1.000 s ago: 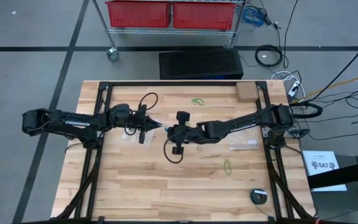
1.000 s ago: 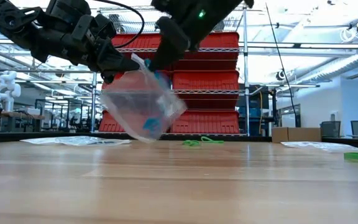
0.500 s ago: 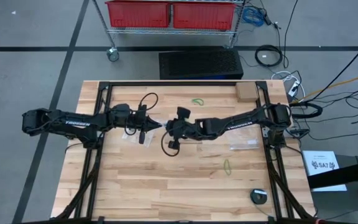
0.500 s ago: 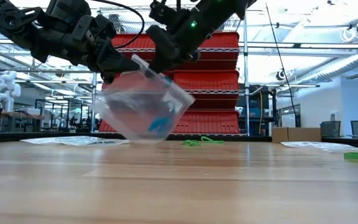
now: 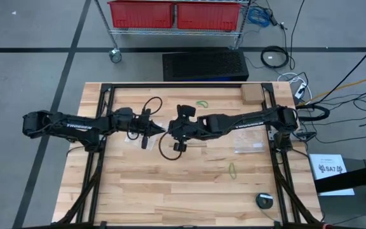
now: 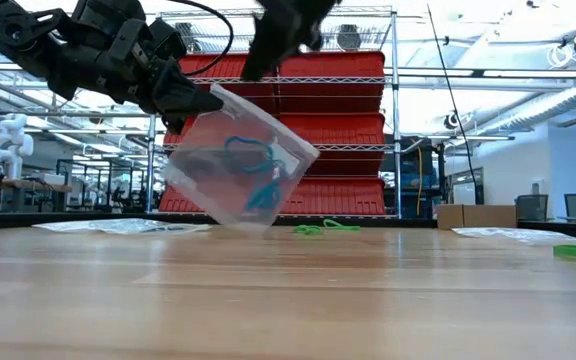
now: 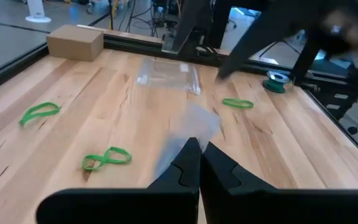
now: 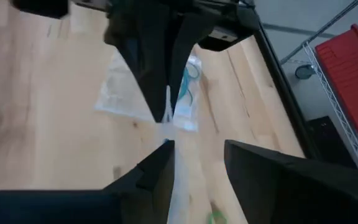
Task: Sort rubber bands
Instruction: Put the blue rubber band into the bottom left transparent zip bag
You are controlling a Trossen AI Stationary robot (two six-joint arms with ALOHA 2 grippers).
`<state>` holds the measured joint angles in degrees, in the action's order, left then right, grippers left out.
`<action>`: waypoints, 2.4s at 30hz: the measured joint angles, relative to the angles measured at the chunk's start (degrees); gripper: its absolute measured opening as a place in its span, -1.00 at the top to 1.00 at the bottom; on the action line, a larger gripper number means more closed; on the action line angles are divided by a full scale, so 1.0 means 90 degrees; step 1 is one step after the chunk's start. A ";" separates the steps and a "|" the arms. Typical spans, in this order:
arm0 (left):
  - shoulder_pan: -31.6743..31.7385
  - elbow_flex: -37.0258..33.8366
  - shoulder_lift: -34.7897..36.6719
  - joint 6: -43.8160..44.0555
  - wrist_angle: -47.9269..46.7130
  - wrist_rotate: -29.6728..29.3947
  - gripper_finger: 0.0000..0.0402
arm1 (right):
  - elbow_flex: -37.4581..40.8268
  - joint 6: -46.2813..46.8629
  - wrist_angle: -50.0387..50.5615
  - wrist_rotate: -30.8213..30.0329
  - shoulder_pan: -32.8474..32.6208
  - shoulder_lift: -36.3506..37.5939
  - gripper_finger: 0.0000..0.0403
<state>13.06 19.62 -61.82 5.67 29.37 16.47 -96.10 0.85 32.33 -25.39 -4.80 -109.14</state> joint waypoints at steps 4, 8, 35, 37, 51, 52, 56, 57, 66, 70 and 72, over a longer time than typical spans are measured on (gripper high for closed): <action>0.0002 0.0000 0.0002 -0.0035 -0.0002 0.0000 0.99 | -0.0892 0.0064 0.1426 0.0095 -0.0150 0.0000 0.35; 0.0002 0.0000 0.0002 -0.0266 -0.0265 0.0000 0.99 | -0.1285 0.0058 0.2272 0.0329 -0.0321 0.0015 0.52; -0.2023 0.0000 -0.0051 0.0211 -0.1251 0.0416 0.52 | 0.2775 0.2495 -0.0357 0.2991 -0.1722 0.0035 1.00; -0.2114 0.0000 -0.0121 0.0470 -0.1164 0.0373 0.40 | 0.2779 0.2495 -0.0299 0.2999 -0.1724 0.0108 1.00; -0.2727 0.0202 -0.0212 0.0553 -0.0587 0.0202 0.09 | 0.2779 0.2530 -0.0726 0.2343 -0.1599 0.0192 1.00; -0.2699 0.0202 -0.0234 0.0453 -0.0651 -0.0114 0.09 | 0.2779 0.2481 -0.0781 0.2208 -0.1532 0.0192 1.00; -0.2562 0.0202 -0.0494 0.0266 -0.1165 -0.0398 0.14 | 0.2779 0.2120 -0.0841 0.1575 -0.1153 0.0189 1.00; -0.2574 0.0202 -0.0616 0.0209 -0.1247 -0.0246 0.17 | 0.2779 0.1994 -0.0908 0.1527 -0.1016 0.0189 1.00; -0.3167 0.0202 -0.1983 -0.0520 -0.1324 0.0408 0.46 | 0.2779 0.0634 -0.1456 0.1834 -0.0011 0.0187 1.00; -0.3235 0.0199 -0.2333 -0.0566 -0.1331 0.0184 0.61 | 0.2773 0.0574 -0.1429 0.1870 0.0254 0.0116 1.00; -0.3235 0.0197 -0.2422 -0.0571 -0.1349 -0.0027 0.67 | 0.2772 0.0601 -0.1473 0.2050 0.0347 0.0004 1.00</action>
<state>-16.05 21.39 -83.62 0.53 17.23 16.22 -71.16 6.26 19.08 -6.94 -1.68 -109.10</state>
